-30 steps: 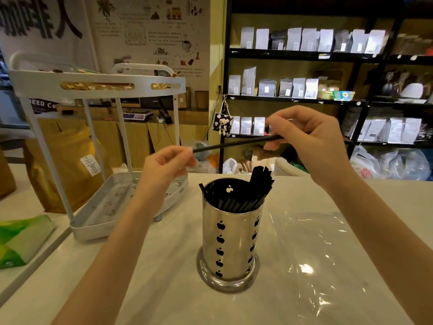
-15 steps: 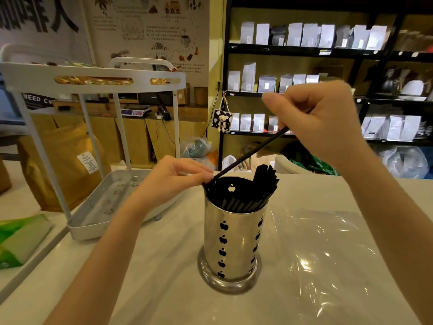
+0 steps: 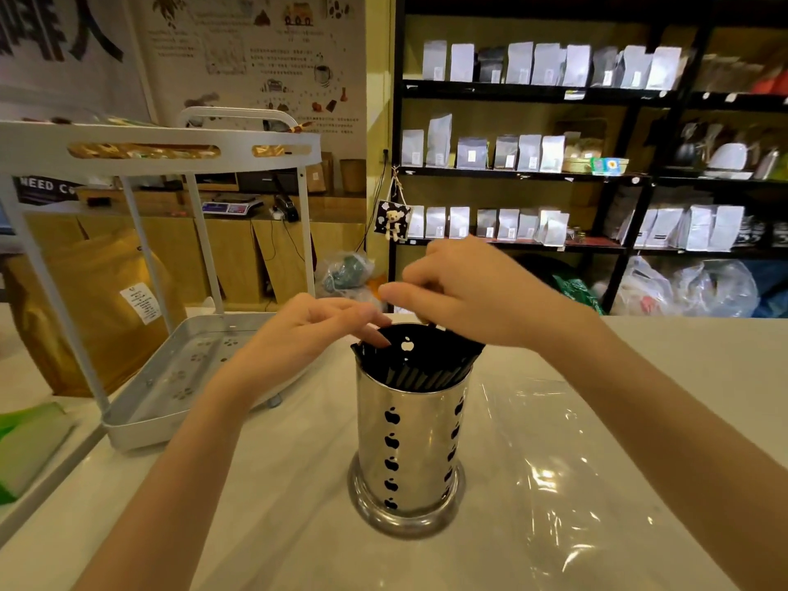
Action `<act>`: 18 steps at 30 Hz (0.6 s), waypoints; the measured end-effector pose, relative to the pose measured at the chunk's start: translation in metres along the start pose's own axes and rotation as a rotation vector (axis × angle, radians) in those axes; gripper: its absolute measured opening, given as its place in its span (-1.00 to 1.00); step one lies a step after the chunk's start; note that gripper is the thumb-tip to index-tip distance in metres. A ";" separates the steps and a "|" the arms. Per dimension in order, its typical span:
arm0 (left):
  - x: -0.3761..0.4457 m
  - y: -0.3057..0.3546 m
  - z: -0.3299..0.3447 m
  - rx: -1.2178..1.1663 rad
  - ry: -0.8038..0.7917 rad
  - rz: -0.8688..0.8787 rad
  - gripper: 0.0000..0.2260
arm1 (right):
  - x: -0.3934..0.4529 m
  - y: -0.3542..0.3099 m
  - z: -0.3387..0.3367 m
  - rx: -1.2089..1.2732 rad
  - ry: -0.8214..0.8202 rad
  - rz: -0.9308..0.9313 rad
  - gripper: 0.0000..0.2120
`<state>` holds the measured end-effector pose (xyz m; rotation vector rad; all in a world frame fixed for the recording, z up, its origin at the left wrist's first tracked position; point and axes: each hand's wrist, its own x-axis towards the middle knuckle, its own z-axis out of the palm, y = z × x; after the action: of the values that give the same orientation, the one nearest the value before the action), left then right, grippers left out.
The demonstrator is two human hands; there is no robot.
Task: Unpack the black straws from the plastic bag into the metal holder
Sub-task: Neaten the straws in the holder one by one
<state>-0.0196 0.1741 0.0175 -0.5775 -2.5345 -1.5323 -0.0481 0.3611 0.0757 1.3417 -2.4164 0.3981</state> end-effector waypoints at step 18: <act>-0.012 0.020 0.022 0.477 -0.131 0.026 -0.26 | -0.035 0.019 0.011 0.698 0.131 0.259 -0.55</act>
<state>0.0013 0.1982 0.0203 -0.6501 -2.8314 -0.8501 -0.0488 0.3935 0.0493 1.1730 -2.4343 1.4529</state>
